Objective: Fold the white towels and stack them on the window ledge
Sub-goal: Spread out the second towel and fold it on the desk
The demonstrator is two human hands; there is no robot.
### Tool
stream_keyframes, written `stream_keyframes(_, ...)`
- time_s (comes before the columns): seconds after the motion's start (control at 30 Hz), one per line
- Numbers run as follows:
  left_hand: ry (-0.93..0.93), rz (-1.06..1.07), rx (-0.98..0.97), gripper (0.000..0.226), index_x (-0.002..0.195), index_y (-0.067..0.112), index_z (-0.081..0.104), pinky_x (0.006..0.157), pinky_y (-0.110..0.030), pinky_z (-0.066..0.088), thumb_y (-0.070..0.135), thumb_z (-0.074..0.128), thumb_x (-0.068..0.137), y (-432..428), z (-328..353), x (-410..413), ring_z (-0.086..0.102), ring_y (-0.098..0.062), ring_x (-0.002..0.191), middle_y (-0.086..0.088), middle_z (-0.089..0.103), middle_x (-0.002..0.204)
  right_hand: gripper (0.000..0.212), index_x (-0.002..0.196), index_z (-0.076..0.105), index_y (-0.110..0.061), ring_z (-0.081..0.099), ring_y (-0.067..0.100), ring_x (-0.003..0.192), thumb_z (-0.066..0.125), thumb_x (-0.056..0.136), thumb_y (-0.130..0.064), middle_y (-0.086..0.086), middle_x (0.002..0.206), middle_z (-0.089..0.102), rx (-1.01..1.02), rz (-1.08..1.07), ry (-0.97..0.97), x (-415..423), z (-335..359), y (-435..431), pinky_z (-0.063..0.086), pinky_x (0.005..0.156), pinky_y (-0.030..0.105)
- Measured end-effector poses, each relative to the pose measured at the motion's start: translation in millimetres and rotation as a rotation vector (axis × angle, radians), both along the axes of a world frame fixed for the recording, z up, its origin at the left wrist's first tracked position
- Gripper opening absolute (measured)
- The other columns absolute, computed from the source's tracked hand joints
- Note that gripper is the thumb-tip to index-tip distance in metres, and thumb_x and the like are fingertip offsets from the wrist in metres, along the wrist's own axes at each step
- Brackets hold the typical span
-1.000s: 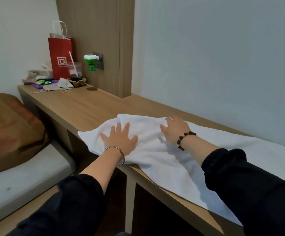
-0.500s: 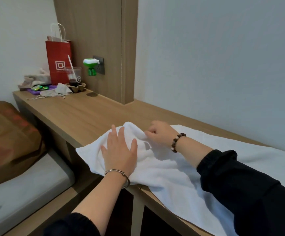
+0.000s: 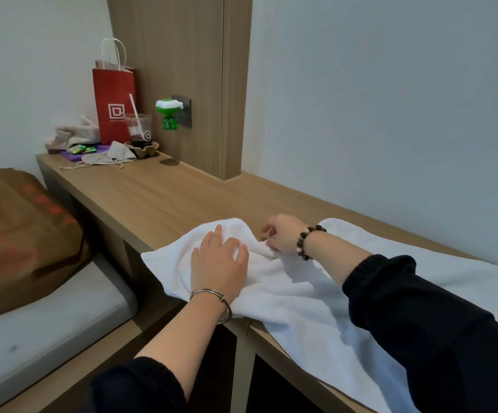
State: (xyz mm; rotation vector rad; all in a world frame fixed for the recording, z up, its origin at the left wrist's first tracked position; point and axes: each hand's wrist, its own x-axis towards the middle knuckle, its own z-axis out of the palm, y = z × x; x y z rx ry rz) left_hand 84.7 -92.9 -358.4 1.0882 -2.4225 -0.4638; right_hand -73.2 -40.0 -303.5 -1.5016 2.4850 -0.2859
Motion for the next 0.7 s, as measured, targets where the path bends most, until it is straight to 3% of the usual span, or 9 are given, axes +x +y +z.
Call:
stream_keyframes(0.13, -0.006, -0.007, 0.02, 0.038, 0.126, 0.03, 0.056, 0.113, -0.04, 0.021, 0.038, 0.031, 0.098, 1, 2, 0, 0.018, -0.018, 0.142, -0.001, 0.02, 0.157, 0.035, 0.125, 0.059, -0.011, 0.058, 0.022, 0.098, 0.049, 0.092, -0.013, 0.006, 0.119, 0.063, 0.22, 0.125, 0.104, 5, 12, -8, 0.046, 0.076, 0.025)
stream_keyframes(0.2, -0.015, -0.005, 0.02, 0.039, 0.128, 0.031, 0.054, 0.113, -0.039, 0.021, 0.04, 0.031, 0.098, 1, 2, 0, 0.02, -0.018, 0.141, 0.0, 0.021, 0.157, 0.032, 0.118, 0.064, -0.003, 0.053, 0.021, 0.08, 0.049, 0.091, -0.012, 0.011, 0.11, 0.067, 0.348, 0.146, 0.168, 6, 18, -9, 0.041, 0.062, 0.024)
stream_keyframes(0.27, 0.021, 0.007, 0.036, 0.041, 0.132, 0.028, 0.05, 0.112, -0.038, 0.023, 0.041, 0.034, 0.097, 1, 1, 0, 0.026, -0.018, 0.139, 0.0, 0.023, 0.156, 0.033, 0.11, 0.067, 0.0, 0.049, 0.021, 0.074, 0.047, 0.086, -0.009, 0.015, 0.095, 0.069, 0.39, 0.116, 0.262, 7, 23, -9, 0.037, 0.058, 0.024)
stream_keyframes(0.37, 0.153, 0.02, 0.097, 0.053, 0.143, 0.022, 0.034, 0.113, -0.038, 0.025, 0.042, 0.041, 0.094, 1, -2, 0, 0.028, -0.017, 0.139, 0.002, 0.023, 0.156, 0.018, 0.08, 0.064, -0.007, 0.049, 0.023, 0.092, 0.049, 0.084, -0.018, 0.006, 0.083, 0.061, 0.197, 0.115, 0.554, 3, 30, -6, 0.037, 0.078, 0.031)
stream_keyframes(0.43, 0.186, 0.017, 0.091, 0.061, 0.148, 0.023, 0.023, 0.115, -0.038, 0.021, 0.042, 0.042, 0.094, 0, -3, -1, 0.019, -0.015, 0.143, 0.002, 0.015, 0.158, 0.016, 0.079, 0.056, -0.006, 0.047, 0.025, 0.099, 0.049, 0.088, -0.018, 0.006, 0.088, 0.055, -0.065, 0.075, 0.633, -2, 37, -2, 0.036, 0.079, 0.031)
stream_keyframes(0.53, 0.191, 0.034, 0.037, 0.067, 0.151, 0.027, 0.011, 0.117, -0.04, 0.015, 0.042, 0.043, 0.094, 0, -4, -1, 0.005, -0.017, 0.146, 0.002, 0.003, 0.16, 0.011, 0.08, 0.058, -0.006, 0.051, 0.028, 0.083, 0.048, 0.083, -0.006, 0.01, 0.088, 0.056, -0.358, -0.077, 0.389, -13, 41, 6, 0.034, 0.064, 0.028)
stream_keyframes(0.63, 0.171, 0.035, -0.011, 0.07, 0.151, 0.031, 0.004, 0.118, -0.042, 0.01, 0.04, 0.043, 0.094, 0, -4, -1, -0.003, -0.019, 0.147, 0.002, -0.003, 0.16, 0.016, 0.067, 0.053, -0.01, 0.044, 0.023, 0.063, 0.055, 0.083, -0.015, 0.005, 0.065, 0.048, -0.31, -0.1, -0.045, -16, 33, 12, 0.032, 0.054, 0.026)
stream_keyframes(0.7, 0.102, 0.024, -0.041, 0.069, 0.151, 0.032, 0.002, 0.117, -0.043, 0.012, 0.041, 0.04, 0.095, -2, -6, -1, -0.003, -0.019, 0.147, 0.001, -0.003, 0.16, 0.031, 0.069, 0.051, -0.009, 0.038, 0.019, 0.054, 0.059, 0.087, -0.033, 0.005, 0.061, 0.042, -0.247, -0.163, -0.199, -14, 32, 13, 0.029, 0.051, 0.027)
